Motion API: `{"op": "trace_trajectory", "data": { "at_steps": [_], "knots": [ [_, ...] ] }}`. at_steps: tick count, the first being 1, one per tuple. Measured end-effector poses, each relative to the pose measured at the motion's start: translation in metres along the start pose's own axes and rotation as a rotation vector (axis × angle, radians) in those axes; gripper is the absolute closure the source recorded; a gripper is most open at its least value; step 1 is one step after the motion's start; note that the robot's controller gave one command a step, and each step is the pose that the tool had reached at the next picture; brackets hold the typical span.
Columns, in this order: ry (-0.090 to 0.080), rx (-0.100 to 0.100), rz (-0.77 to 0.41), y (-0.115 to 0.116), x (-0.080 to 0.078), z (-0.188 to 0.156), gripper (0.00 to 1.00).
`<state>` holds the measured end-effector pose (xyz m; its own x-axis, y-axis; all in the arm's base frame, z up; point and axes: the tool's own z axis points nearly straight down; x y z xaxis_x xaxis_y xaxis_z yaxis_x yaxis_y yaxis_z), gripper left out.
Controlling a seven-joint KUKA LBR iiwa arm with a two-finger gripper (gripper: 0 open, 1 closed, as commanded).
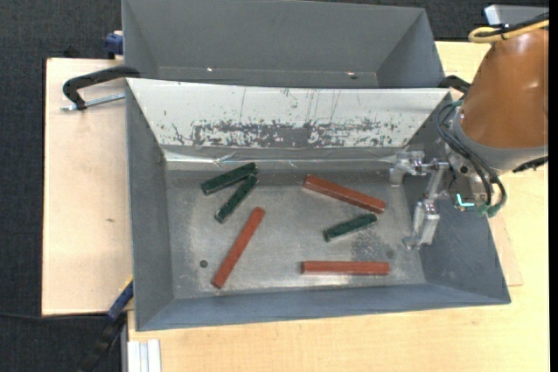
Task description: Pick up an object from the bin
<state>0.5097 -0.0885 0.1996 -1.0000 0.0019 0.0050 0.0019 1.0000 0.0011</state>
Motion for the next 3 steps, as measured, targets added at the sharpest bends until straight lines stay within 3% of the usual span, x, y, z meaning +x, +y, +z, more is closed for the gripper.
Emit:
{"op": "trace_trajectory", "data": {
  "at_steps": [1, 2, 3],
  "knots": [
    [-0.008, 0.001, -0.002, 0.0, -0.002, -0.004, 0.0],
    [-0.013, 0.002, -0.007, 0.001, -0.011, 0.053, 0.0],
    [-0.016, 0.002, -0.076, 0.009, -0.027, 0.126, 1.0]
  ]
}}
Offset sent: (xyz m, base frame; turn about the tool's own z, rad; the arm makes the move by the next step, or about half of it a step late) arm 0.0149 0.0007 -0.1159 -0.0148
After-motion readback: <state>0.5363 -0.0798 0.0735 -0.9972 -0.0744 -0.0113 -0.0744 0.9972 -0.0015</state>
